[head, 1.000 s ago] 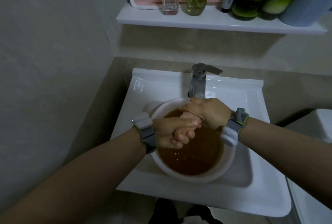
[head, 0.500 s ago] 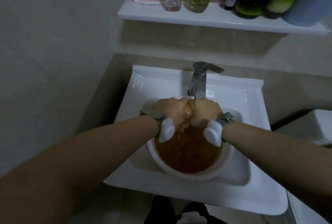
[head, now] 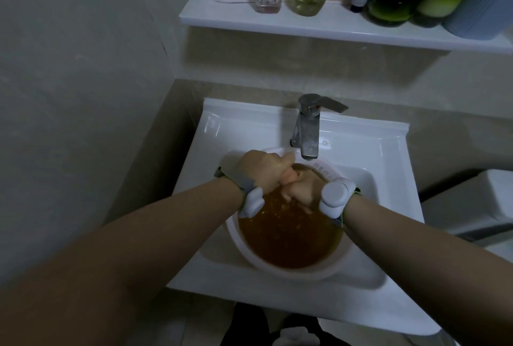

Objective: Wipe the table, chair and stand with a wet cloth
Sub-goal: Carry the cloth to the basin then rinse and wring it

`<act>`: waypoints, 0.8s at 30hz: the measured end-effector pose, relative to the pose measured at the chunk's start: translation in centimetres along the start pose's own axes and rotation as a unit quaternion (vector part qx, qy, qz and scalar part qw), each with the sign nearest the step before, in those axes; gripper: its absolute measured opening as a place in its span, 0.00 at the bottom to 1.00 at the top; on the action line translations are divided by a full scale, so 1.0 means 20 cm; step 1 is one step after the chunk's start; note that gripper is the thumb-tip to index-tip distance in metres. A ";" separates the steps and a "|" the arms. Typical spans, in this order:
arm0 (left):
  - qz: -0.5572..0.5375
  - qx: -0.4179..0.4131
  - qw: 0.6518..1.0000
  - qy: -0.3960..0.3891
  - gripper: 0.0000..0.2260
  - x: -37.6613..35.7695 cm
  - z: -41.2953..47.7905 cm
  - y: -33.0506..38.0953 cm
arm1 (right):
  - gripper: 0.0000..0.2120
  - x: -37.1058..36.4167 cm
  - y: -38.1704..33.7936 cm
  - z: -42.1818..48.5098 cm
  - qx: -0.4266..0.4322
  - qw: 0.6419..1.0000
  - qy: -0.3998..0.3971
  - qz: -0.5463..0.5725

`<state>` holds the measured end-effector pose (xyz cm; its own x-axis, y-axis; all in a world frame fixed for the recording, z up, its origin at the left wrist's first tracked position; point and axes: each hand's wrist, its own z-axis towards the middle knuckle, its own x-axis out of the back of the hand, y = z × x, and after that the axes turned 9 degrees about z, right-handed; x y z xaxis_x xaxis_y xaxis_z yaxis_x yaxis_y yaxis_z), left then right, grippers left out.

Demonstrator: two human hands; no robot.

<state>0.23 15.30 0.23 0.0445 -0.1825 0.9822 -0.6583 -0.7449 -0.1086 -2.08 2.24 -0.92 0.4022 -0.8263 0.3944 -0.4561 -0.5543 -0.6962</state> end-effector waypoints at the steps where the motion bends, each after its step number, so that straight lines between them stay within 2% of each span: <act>1: -0.022 -0.006 1.000 -0.005 0.12 0.00 0.00 0.01 | 0.03 0.01 0.01 0.02 0.006 0.999 -0.012 -0.039; 2: -0.039 -0.014 0.999 -0.011 0.12 0.01 -0.01 0.02 | 0.03 0.03 0.02 0.03 0.024 0.995 -0.028 -0.094; 4: -0.073 -0.024 0.997 -0.020 0.14 -0.02 -0.03 0.05 | 0.13 0.05 0.05 0.03 0.058 0.982 -0.041 -0.178; 7: -0.132 0.014 0.986 -0.098 0.23 -0.13 -0.06 0.08 | 0.26 0.04 0.11 0.02 0.090 0.977 -0.053 -0.186; 9: -0.238 0.087 0.957 -0.140 0.23 -0.16 -0.09 0.10 | 0.32 0.03 0.17 0.02 0.147 0.969 -0.035 -0.193; 12: -0.391 0.174 0.899 -0.094 0.17 -0.15 -0.14 0.11 | 0.42 0.03 0.26 0.01 0.287 0.916 0.032 -0.278; 13: -0.480 0.207 0.846 -0.106 0.16 -0.14 -0.15 0.10 | 0.45 0.04 0.28 0.01 0.325 0.889 0.058 -0.318; 15: -0.662 0.263 0.678 -0.182 0.14 -0.12 -0.18 0.09 | 0.47 0.06 0.32 0.00 0.392 0.845 0.091 -0.353; 16: -0.723 0.259 0.601 -0.222 0.13 -0.12 -0.18 0.09 | 0.46 0.07 0.33 0.01 0.418 0.833 0.097 -0.349; 18: -0.797 0.219 0.489 -0.279 0.14 -0.10 -0.19 0.10 | 0.41 0.09 0.30 0.02 0.472 0.815 0.109 -0.318; 20: -0.843 0.165 0.400 -0.320 0.16 -0.06 -0.19 0.11 | 0.31 0.11 0.24 0.02 0.518 0.804 0.120 -0.266; 21: -0.859 0.139 0.364 -0.333 0.18 -0.04 -0.19 0.11 | 0.27 0.12 0.20 0.02 0.518 0.810 0.129 -0.242; 22: -0.871 0.116 0.334 -0.342 0.19 -0.02 -0.18 0.12 | 0.26 0.13 0.16 0.01 0.504 0.823 0.136 -0.224; 24: -0.882 0.082 0.308 -0.347 0.20 0.00 -0.17 0.13 | 0.22 0.16 0.11 0.00 0.480 0.839 0.149 -0.208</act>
<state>-4.02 15.65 0.47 0.4110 0.5475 -0.7289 0.8946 -0.0884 0.4381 -1.84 -1.62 -1.27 0.0875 -0.6492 0.7556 0.5810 -0.5829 -0.5681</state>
